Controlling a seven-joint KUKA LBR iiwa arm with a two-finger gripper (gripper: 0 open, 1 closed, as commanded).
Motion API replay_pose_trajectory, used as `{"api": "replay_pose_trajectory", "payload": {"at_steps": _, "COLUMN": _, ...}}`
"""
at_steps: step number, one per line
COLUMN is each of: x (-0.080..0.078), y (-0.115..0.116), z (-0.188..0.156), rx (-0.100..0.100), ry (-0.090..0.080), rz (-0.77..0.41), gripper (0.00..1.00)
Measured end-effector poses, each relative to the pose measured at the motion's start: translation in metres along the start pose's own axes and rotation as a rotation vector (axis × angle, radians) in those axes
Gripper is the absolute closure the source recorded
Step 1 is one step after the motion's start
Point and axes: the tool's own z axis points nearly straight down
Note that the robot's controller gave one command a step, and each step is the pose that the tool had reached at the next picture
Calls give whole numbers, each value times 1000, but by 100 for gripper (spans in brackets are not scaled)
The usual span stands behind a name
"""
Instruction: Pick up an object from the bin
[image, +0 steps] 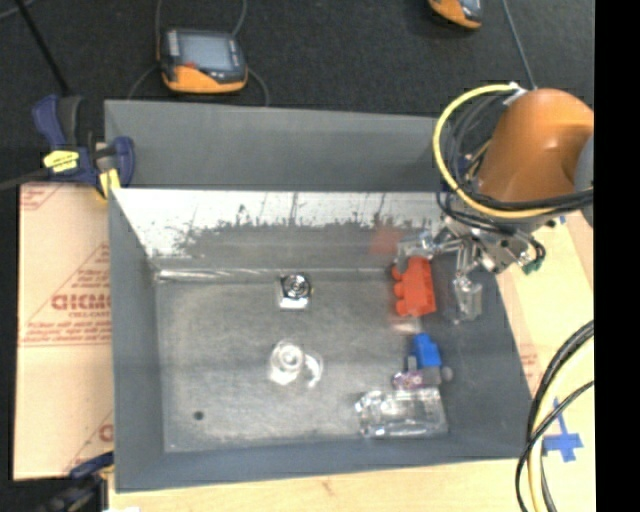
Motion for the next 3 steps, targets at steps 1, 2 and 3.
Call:
{"api": "replay_pose_trajectory", "payload": {"at_steps": 1, "x": 60, "y": 32, "z": 88, "rx": -5, "ry": 7, "rz": -203, "gripper": 0}}
{"api": "replay_pose_trajectory", "payload": {"at_steps": 2, "x": 58, "y": 30, "z": 85, "rx": 2, "ry": 3, "rz": -203, "gripper": 100}}
{"api": "replay_pose_trajectory", "payload": {"at_steps": 3, "x": 70, "y": 30, "z": -87, "rx": 6, "ry": 0, "rz": -434, "gripper": 100}}
